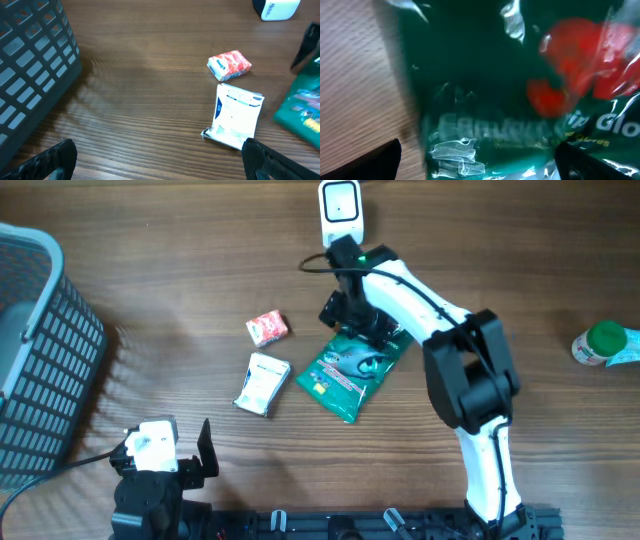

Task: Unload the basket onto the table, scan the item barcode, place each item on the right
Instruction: 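Lift the gloves pack off the table with the right gripper, then swing the gloves pack around and hold it toward the scanner, then carry the gloves pack right and drop it at the table edge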

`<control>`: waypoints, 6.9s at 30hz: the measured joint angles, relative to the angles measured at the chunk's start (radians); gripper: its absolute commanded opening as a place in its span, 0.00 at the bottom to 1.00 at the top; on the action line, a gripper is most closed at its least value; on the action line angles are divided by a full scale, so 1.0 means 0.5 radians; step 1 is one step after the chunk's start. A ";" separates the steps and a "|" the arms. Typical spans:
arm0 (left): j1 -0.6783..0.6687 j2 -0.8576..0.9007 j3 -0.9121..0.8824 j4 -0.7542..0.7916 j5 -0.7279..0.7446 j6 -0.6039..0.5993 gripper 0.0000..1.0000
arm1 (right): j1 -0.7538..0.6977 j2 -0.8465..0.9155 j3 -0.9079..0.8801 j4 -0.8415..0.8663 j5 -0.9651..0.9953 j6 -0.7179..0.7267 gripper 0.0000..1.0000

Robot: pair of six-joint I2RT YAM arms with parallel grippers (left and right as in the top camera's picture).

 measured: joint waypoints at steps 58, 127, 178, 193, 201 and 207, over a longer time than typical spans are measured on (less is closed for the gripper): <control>0.000 -0.001 0.000 0.000 0.000 0.000 1.00 | 0.107 -0.063 -0.230 1.621 -2.980 -0.273 0.04; 0.000 -0.001 0.000 0.001 0.000 0.000 1.00 | -0.359 -0.342 0.005 1.380 -0.020 0.441 0.05; 0.000 -0.001 0.000 0.000 0.000 0.000 1.00 | -0.636 0.049 0.239 1.266 -0.098 2.095 0.05; 0.000 -0.001 0.000 0.001 0.000 0.000 1.00 | -0.735 -0.077 0.267 0.546 -0.018 1.729 0.04; 0.000 -0.001 0.000 0.000 0.000 0.000 1.00 | -1.247 -0.509 0.329 0.509 0.570 0.619 0.05; 0.000 -0.001 0.000 0.000 0.000 0.000 1.00 | -1.797 -0.304 0.323 0.392 0.845 0.311 0.05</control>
